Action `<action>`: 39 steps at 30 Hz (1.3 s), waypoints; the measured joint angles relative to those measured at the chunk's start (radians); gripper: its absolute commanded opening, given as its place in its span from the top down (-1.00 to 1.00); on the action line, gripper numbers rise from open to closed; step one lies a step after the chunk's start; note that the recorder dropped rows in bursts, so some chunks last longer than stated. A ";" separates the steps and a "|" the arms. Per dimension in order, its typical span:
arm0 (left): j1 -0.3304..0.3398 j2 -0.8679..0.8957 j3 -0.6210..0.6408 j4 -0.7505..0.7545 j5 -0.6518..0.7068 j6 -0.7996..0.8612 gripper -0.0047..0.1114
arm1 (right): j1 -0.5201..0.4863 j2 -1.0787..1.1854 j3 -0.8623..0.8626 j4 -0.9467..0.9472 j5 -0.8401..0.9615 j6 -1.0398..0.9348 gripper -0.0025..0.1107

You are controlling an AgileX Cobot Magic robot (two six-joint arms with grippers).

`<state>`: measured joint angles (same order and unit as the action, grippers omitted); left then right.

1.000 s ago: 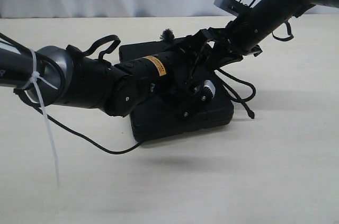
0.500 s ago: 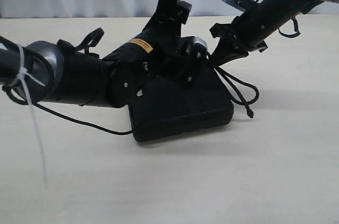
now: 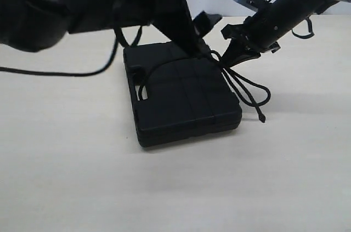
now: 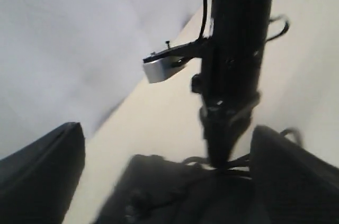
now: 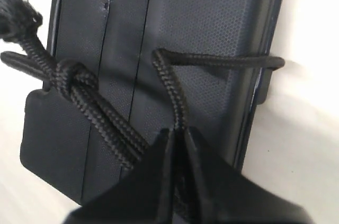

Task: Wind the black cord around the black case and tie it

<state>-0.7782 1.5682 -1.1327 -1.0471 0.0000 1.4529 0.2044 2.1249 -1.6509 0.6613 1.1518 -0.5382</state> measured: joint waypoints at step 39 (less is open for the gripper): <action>0.172 0.321 -0.048 -0.612 0.611 -0.490 -0.12 | 0.060 -0.058 0.109 0.000 -0.159 -0.108 0.88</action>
<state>-0.6060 1.8892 -1.1812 -1.6588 0.6112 0.9624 0.2641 2.0670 -1.5414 0.6610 0.9929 -0.6462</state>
